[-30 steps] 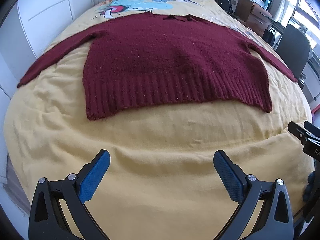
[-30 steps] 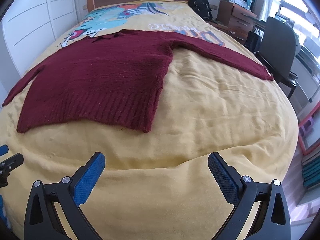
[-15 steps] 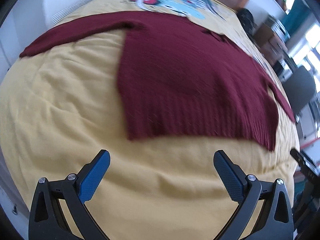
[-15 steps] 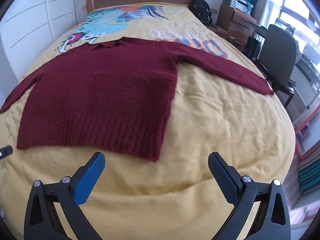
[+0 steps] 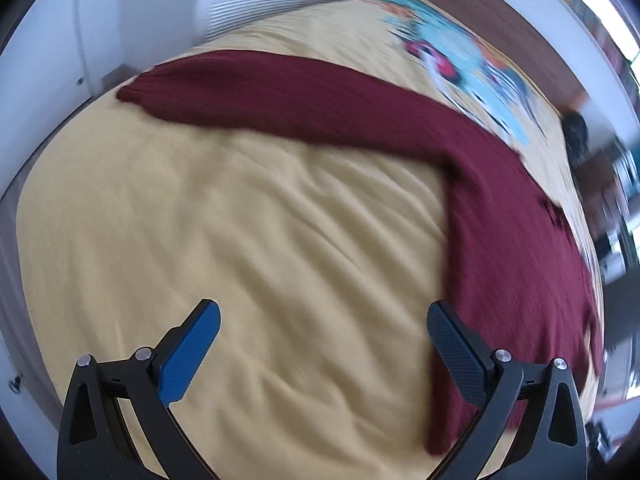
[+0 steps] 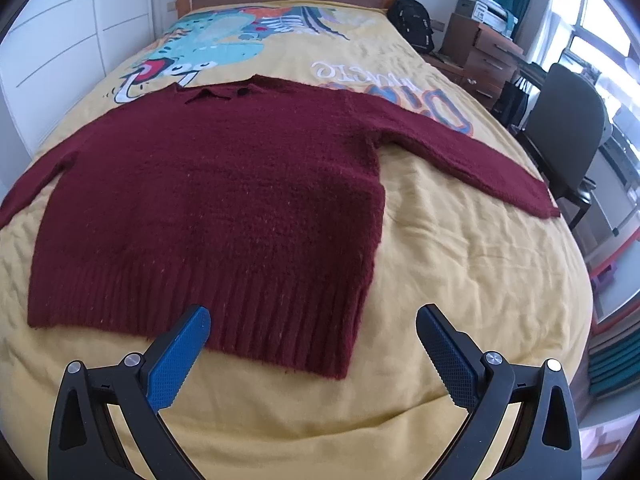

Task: Fold small clothes
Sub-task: 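Move the left tool to the sweater's sleeve cuff and close on it, then carry the gripped sleeve with the left tool across the sweater body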

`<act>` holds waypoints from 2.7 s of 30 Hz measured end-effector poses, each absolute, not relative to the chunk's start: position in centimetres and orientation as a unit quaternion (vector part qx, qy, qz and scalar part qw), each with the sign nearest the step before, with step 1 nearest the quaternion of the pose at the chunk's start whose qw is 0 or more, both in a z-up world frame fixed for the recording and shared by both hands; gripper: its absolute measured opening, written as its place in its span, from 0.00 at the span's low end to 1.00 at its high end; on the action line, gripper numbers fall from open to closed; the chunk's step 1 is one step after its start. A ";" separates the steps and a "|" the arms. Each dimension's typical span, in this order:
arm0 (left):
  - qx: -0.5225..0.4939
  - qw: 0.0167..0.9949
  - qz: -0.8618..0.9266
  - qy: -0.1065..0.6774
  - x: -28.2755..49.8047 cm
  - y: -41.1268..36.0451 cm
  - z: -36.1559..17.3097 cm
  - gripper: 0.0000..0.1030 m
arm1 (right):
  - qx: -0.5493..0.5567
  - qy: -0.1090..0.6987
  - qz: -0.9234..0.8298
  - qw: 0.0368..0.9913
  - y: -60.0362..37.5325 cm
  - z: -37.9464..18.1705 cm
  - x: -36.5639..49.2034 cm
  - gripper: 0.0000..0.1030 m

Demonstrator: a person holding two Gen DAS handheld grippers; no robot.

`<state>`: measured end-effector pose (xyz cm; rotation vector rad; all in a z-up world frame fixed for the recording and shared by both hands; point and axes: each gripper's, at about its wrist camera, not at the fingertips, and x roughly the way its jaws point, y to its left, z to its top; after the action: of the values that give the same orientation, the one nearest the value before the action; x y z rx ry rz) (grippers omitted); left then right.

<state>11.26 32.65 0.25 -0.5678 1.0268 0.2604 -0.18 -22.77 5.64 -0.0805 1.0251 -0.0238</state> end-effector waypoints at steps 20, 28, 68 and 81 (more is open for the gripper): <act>-0.471 0.754 0.238 0.392 13.2 53.3 -3.3 0.88 | -0.056 0.515 -0.029 0.855 -22.6 3.6 2.8 1.00; -0.484 0.741 0.256 0.390 14.1 55.3 -3.5 0.74 | -0.052 0.528 -0.029 0.847 -22.9 2.2 3.4 1.00; -0.468 0.779 0.130 0.398 24.1 45.5 3.8 0.11 | -0.009 0.534 -0.048 0.844 -28.8 0.4 3.1 1.00; -0.465 0.784 0.045 0.410 30.7 34.5 5.2 0.11 | 0.025 0.533 -0.074 0.843 -33.8 0.1 1.6 1.00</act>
<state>30.71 34.53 5.25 -1.0033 0.8839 0.0968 1.62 -33.84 0.13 0.0523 1.1247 -0.1562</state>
